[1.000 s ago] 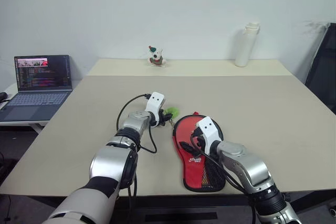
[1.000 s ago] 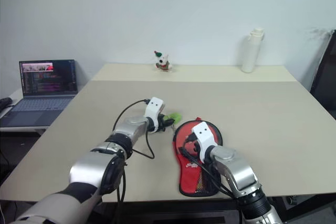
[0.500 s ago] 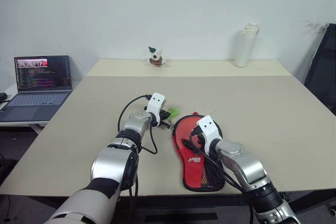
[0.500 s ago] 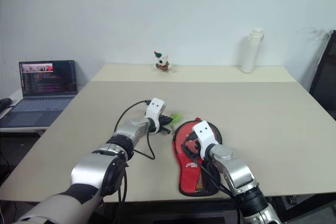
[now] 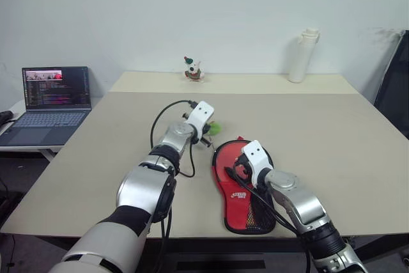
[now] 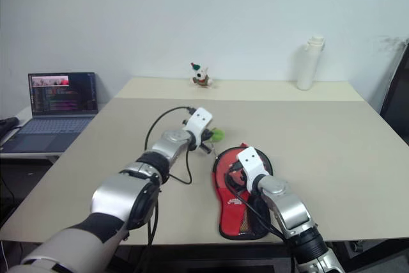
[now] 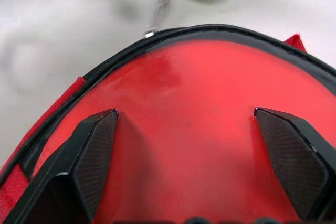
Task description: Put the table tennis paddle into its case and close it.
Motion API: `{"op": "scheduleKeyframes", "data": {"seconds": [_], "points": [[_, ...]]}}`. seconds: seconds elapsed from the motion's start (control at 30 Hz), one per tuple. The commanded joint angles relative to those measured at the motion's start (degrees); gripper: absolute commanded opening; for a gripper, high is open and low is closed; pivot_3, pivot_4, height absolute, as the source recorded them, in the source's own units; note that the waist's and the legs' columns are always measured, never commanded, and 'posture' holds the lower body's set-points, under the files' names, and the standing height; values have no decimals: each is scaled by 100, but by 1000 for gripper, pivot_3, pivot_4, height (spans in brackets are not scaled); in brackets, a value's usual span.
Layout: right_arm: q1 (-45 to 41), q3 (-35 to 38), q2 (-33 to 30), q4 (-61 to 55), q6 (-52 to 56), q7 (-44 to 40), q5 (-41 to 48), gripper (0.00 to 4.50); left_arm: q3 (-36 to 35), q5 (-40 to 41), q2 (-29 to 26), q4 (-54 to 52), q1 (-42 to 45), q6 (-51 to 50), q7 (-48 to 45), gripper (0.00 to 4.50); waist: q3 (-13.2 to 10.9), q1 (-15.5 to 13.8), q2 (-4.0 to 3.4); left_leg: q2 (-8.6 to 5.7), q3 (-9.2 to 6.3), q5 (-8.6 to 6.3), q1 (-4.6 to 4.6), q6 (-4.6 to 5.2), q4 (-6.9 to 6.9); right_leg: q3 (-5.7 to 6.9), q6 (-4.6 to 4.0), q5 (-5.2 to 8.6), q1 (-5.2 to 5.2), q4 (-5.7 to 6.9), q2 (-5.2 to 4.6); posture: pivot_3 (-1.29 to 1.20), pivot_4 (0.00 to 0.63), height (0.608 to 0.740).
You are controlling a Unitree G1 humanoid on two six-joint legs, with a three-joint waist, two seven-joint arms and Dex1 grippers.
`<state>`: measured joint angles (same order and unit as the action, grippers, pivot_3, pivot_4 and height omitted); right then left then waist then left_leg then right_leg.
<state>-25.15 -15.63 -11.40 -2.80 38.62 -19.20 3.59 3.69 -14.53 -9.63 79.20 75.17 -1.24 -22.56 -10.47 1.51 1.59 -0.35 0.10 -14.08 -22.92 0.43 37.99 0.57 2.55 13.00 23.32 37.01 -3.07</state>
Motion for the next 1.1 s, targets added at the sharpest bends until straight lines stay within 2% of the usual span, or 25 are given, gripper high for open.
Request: {"op": "scheduleKeyframes", "data": {"seconds": [0.03,0.47,0.67,0.83,1.1], "points": [[364,-224,-113,76,487,-31,-151,4500,127,-233,104,-94,436,356,335,15,0,0,0,0,0,0,0,0,0,0,0,0,0,0,0,0,150,740],[1194,-419,-56,-898,1066,167,-124,4500,1570,-1778,1185,-22,1023,1685,1119,15,-1,-77,3,-2,-1,0,-5,0,-2,2,7,5,1,-7,-2,0,150,740],[1353,-436,-17,-1086,1199,246,-115,4500,2016,-2155,1671,-33,1040,2354,1152,15,-1,-164,4,-4,0,-1,-11,0,-1,2,12,8,1,-15,-3,0,150,740],[1352,-425,7,-1089,1225,256,-125,4500,2191,-2285,1859,-36,894,2694,1058,15,-1,-145,5,1,0,-1,-10,0,-2,3,12,10,4,-14,-1,0,150,740],[1276,-403,75,-925,1128,201,-163,4500,2224,-2229,1780,-6,622,2774,518,15,0,-139,5,2,1,-1,-9,0,-2,2,12,10,3,-15,0,0,150,740]]}}
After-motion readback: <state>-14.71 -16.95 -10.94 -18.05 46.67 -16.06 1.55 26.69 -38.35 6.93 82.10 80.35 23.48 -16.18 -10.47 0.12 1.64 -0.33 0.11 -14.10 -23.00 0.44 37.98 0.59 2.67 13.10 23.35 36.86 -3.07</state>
